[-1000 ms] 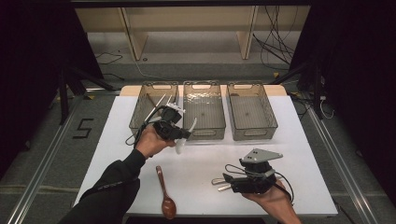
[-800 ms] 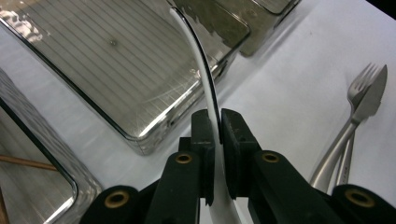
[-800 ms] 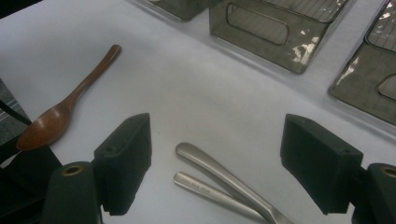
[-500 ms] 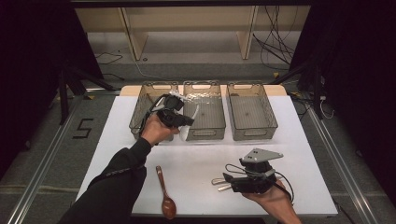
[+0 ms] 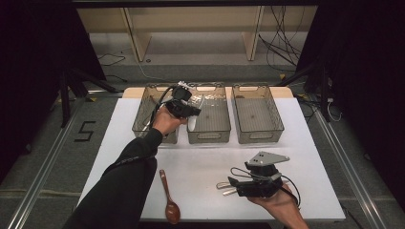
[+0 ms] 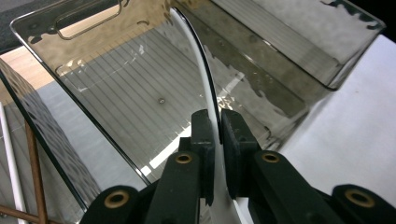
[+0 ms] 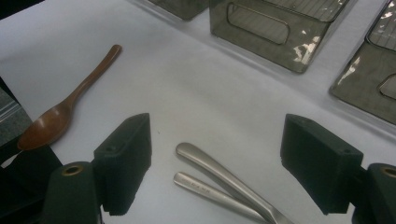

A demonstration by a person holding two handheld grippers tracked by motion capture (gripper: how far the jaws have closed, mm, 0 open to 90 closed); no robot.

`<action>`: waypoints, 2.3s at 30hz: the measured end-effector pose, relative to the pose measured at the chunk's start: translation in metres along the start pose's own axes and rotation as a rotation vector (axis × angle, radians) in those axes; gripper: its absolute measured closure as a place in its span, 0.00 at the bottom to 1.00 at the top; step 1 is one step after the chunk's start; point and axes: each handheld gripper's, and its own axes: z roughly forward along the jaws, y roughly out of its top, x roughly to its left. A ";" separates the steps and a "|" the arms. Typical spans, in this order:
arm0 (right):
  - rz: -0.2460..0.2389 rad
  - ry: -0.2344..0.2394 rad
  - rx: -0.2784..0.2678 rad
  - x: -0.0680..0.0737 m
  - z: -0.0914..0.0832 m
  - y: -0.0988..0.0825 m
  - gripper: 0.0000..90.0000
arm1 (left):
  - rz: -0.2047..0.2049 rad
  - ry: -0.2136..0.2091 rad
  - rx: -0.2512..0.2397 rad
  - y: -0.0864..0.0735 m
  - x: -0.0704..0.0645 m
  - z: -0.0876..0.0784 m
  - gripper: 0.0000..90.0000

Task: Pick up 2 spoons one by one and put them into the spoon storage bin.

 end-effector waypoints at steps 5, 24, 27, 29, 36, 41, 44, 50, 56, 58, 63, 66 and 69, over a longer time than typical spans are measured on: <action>-0.003 0.001 0.002 0.000 0.000 0.000 0.29 | -0.008 0.029 -0.012 0.000 0.006 0.008 0.93; -0.006 0.008 0.007 0.002 0.001 0.000 0.29 | -0.053 0.071 -0.019 -0.004 0.016 0.024 0.81; -0.004 0.007 0.006 0.001 0.001 -0.001 0.29 | -0.062 0.058 -0.033 -0.003 0.017 0.014 0.72; -0.001 0.006 0.005 0.001 0.001 -0.001 0.29 | -0.039 0.046 -0.026 -0.003 0.015 0.006 0.67; -0.003 0.001 0.003 0.002 0.000 -0.001 0.29 | 0.010 -0.013 -0.014 -0.016 -0.003 -0.027 0.45; 0.004 -0.012 -0.008 0.000 -0.002 -0.001 0.29 | 0.023 -0.059 -0.018 -0.050 -0.008 -0.041 0.38; 0.009 -0.016 -0.012 -0.001 -0.003 -0.001 0.29 | 0.038 -0.078 -0.022 -0.072 -0.009 -0.045 0.36; 0.016 -0.027 -0.036 -0.003 -0.004 0.000 0.29 | 0.087 -0.064 0.041 -0.106 -0.018 -0.048 0.28; 0.014 -0.033 -0.054 -0.002 -0.006 -0.001 0.29 | 0.090 -0.068 0.037 -0.121 -0.018 -0.060 0.24; 0.015 -0.034 -0.054 -0.003 -0.006 -0.001 0.28 | 0.089 -0.074 0.040 -0.127 -0.018 -0.062 0.23; 0.013 -0.036 -0.060 -0.003 -0.006 -0.001 0.29 | 0.097 -0.068 0.071 -0.139 -0.020 -0.061 0.24; 0.011 -0.034 -0.059 -0.003 -0.005 -0.001 0.29 | 0.113 -0.055 0.092 -0.143 -0.020 -0.060 0.24; 0.013 -0.032 -0.056 -0.003 -0.005 -0.001 0.29 | 0.118 -0.045 0.102 -0.145 -0.021 -0.058 0.24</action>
